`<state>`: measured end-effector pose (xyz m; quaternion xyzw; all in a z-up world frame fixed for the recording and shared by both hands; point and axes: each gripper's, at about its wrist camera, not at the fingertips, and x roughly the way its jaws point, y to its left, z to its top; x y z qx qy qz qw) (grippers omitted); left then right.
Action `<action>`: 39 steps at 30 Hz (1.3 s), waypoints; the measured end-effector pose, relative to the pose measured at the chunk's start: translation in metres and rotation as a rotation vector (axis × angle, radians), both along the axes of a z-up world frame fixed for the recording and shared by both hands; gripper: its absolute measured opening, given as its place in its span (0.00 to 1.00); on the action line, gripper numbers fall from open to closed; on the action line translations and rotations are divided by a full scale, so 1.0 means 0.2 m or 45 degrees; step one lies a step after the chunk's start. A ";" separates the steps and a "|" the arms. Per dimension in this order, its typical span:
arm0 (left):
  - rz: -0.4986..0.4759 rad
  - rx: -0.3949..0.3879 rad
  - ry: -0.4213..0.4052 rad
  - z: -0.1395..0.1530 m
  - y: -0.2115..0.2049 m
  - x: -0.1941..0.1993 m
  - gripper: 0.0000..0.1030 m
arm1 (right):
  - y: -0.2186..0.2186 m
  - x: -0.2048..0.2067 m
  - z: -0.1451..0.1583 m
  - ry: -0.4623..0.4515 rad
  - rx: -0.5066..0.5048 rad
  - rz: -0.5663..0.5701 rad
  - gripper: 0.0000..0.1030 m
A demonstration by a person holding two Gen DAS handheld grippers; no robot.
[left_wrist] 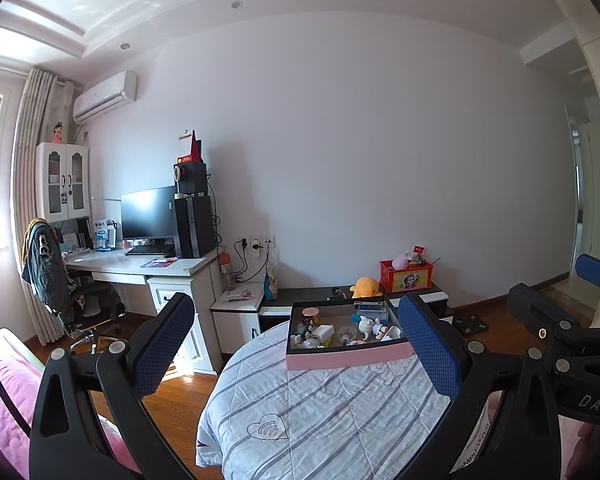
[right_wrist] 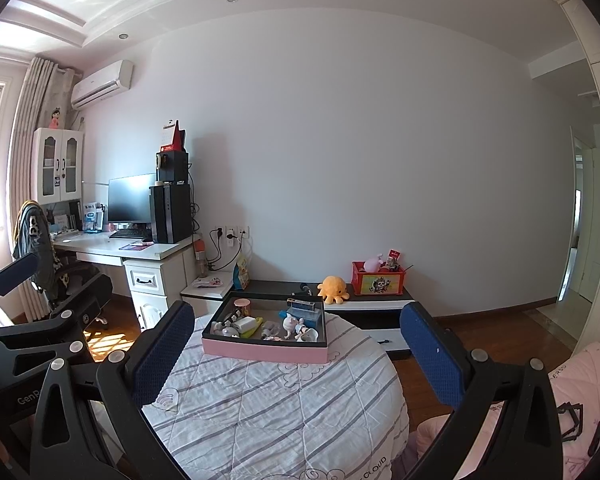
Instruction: Organize rigid objects
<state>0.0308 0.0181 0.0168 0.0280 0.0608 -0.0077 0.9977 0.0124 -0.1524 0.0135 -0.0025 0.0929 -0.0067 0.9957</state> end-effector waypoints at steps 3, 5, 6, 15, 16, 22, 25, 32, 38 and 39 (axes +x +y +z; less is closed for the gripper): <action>0.000 0.000 0.001 0.00 0.00 0.00 1.00 | 0.00 0.00 0.00 0.001 -0.001 0.000 1.00; 0.001 0.001 0.001 0.00 0.00 -0.01 1.00 | 0.00 0.00 0.00 0.002 -0.001 -0.001 1.00; 0.000 0.001 -0.001 0.00 0.00 0.00 1.00 | 0.01 -0.01 0.00 0.002 -0.002 -0.003 1.00; -0.001 -0.002 0.003 -0.01 0.00 0.00 1.00 | 0.01 -0.01 0.00 0.003 -0.001 -0.001 1.00; -0.003 -0.004 0.003 -0.01 0.01 0.00 1.00 | 0.01 -0.01 0.00 0.004 0.001 0.000 1.00; -0.006 -0.001 -0.024 -0.04 0.01 -0.02 1.00 | 0.02 -0.01 -0.01 0.003 0.002 -0.003 1.00; -0.011 -0.004 -0.019 -0.05 0.02 -0.02 1.00 | 0.02 -0.01 -0.01 0.006 0.004 -0.001 1.00; -0.010 -0.002 -0.017 -0.04 0.03 -0.02 1.00 | 0.03 -0.01 -0.01 0.007 0.003 -0.005 1.00; -0.011 -0.003 -0.016 -0.04 0.02 -0.02 1.00 | 0.02 -0.01 0.00 0.006 0.004 -0.004 1.00; -0.011 -0.002 -0.017 -0.04 0.02 -0.02 1.00 | 0.02 -0.01 0.00 0.007 0.004 -0.004 1.00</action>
